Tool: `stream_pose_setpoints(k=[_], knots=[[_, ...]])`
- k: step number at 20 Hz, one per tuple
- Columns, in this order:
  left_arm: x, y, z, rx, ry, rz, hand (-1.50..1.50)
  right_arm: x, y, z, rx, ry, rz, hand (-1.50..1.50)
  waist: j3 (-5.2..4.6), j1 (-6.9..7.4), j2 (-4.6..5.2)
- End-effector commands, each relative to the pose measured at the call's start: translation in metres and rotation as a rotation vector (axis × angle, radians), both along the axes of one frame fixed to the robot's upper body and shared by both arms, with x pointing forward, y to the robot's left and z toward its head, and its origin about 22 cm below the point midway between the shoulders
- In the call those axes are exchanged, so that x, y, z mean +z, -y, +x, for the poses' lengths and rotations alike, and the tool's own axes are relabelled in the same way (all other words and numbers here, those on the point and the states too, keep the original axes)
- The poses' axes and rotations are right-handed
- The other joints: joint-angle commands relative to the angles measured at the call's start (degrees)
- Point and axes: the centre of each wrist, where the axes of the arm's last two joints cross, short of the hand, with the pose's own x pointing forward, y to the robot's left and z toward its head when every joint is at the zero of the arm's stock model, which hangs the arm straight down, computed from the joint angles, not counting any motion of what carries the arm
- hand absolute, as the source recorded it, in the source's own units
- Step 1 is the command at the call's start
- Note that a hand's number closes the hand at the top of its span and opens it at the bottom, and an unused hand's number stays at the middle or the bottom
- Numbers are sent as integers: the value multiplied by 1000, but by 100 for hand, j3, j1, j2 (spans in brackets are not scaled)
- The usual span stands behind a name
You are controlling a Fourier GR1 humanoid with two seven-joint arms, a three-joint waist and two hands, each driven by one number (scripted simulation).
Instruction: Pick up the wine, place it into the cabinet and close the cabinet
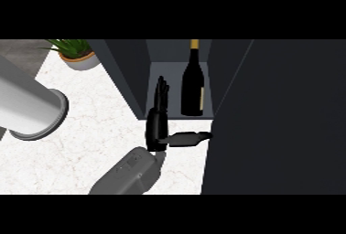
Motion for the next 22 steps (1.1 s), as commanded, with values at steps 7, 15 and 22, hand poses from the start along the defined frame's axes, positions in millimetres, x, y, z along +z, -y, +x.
stream_pose_setpoints(k=[7, 15, 22], knots=[[30, -12, -74, 18, 22, -62, -150, 10, 14, -25, 10, 10, 24, -150, 2, 53, -9], [34, -29, -112, 53, 30, -79, -150, 17, 5, -22, 21, -3, 32, -150, -4, 38, 11], [55, -59, -146, -54, 52, -87, -150, 8, 9, -11, 117, -23, 25, -150, 1, 51, 9]])
